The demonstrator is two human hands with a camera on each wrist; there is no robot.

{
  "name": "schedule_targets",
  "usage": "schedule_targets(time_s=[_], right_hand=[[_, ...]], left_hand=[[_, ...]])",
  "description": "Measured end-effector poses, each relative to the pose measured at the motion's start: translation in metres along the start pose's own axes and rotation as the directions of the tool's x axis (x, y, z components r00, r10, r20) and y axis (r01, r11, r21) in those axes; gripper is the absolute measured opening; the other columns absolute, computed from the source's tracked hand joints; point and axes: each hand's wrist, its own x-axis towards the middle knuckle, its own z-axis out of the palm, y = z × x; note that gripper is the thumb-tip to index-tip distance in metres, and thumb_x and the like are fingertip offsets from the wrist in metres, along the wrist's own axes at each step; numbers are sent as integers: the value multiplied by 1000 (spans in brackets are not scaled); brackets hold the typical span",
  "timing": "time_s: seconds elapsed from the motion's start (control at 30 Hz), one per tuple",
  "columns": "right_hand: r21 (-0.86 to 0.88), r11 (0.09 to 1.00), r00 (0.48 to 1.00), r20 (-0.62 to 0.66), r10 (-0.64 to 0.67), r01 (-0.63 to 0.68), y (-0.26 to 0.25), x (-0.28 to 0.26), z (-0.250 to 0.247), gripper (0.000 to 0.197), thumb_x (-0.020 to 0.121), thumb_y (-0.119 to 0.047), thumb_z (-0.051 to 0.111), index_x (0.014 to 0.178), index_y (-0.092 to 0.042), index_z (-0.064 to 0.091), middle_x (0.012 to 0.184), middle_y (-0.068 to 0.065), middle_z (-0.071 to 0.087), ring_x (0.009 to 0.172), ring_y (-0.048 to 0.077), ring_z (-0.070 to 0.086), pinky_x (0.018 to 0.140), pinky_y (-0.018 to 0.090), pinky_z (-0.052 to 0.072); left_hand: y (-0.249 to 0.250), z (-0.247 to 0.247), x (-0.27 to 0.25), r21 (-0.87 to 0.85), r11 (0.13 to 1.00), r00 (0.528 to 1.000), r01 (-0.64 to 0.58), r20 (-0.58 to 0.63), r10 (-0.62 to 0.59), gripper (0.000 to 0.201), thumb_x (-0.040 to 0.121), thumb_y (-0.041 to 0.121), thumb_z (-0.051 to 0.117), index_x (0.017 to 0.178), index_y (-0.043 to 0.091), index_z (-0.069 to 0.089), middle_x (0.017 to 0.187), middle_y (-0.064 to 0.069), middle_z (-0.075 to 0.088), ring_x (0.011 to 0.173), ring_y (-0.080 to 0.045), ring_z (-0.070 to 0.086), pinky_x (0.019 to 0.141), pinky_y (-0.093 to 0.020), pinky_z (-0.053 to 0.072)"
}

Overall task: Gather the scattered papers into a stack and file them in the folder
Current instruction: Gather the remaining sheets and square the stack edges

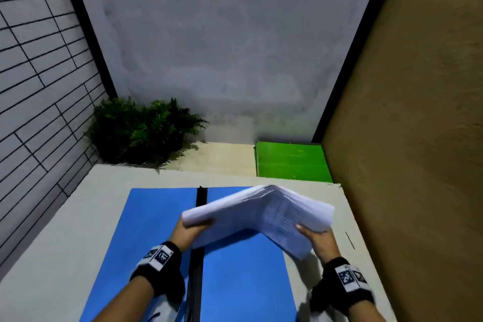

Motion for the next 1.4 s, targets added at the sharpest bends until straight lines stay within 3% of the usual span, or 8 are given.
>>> schedule_targets(time_s=[0.27, 0.43, 0.63, 0.8, 0.93, 1.13, 1.27, 1.4], right_hand=[[37, 999, 992, -122, 6, -2, -11, 15, -16, 18, 75, 8, 66, 92, 2, 60, 96, 12, 62, 59, 0, 61, 51, 4, 47], [-98, 977, 982, -14, 189, -190, 31, 13, -16, 19, 66, -12, 80, 69, -10, 61, 70, 3, 70, 73, 19, 60, 47, 5, 45], [-347, 930, 991, 90, -97, 123, -59, 40, -20, 19, 73, -8, 74, 58, -17, 66, 46, -13, 62, 73, 16, 54, 55, 28, 43], [-789, 339, 854, 428, -294, 512, -149, 17, 26, 18, 82, -31, 65, 92, -17, 72, 90, 16, 72, 95, 29, 65, 66, 37, 42], [-788, -62, 765, 610, -208, 612, -166, 3, 72, 25, 87, -35, 55, 106, -20, 63, 106, 18, 66, 105, 36, 58, 66, 33, 30], [-836, 129, 844, 515, -150, 533, -177, 21, 41, 27, 75, -35, 71, 92, -14, 71, 93, 18, 70, 95, 27, 64, 65, 30, 37], [-295, 869, 857, 456, -238, 398, -157, 32, 19, 19, 68, -2, 74, 62, -19, 73, 51, -19, 64, 58, -12, 53, 58, 16, 46], [104, 972, 928, 291, -233, 212, -114, 22, 39, 29, 43, -25, 84, 68, -17, 71, 65, -14, 72, 64, -2, 63, 68, 18, 53]], left_hand=[[3, -22, 17, -157, 988, 982, -1, -186, -28, 20, 68, 0, 73, 75, 17, 65, 60, 20, 70, 62, 4, 63, 60, -14, 54], [-26, -18, 15, -162, 958, 967, 236, -62, -248, 23, 60, 15, 83, 74, 14, 65, 67, 6, 72, 76, -22, 67, 67, -31, 54], [11, -60, 48, 69, 997, 996, 31, -88, -24, 24, 62, -1, 75, 73, 17, 62, 63, 11, 66, 74, -21, 55, 65, -23, 48], [53, -43, 56, 532, 831, 952, -161, 307, -12, 37, 59, 45, 65, 71, 10, 62, 67, 0, 60, 68, -14, 51, 59, -25, 39], [80, -6, 47, 271, 935, 956, -231, 244, 165, 33, 75, 25, 71, 105, 10, 66, 106, 7, 69, 95, 0, 61, 85, -17, 50], [88, -21, 27, -35, 978, 975, -204, -92, 200, 24, 77, -5, 65, 72, 19, 62, 55, 24, 67, 56, 11, 59, 57, -7, 49], [84, -30, 25, -173, 965, 962, -197, -225, 156, 22, 75, -5, 66, 75, 16, 61, 59, 14, 70, 62, 6, 62, 63, -9, 52], [80, -11, 20, -275, 951, 972, -140, -224, 78, 23, 72, 6, 73, 81, 20, 57, 81, -2, 61, 80, -13, 57, 69, -20, 54]])
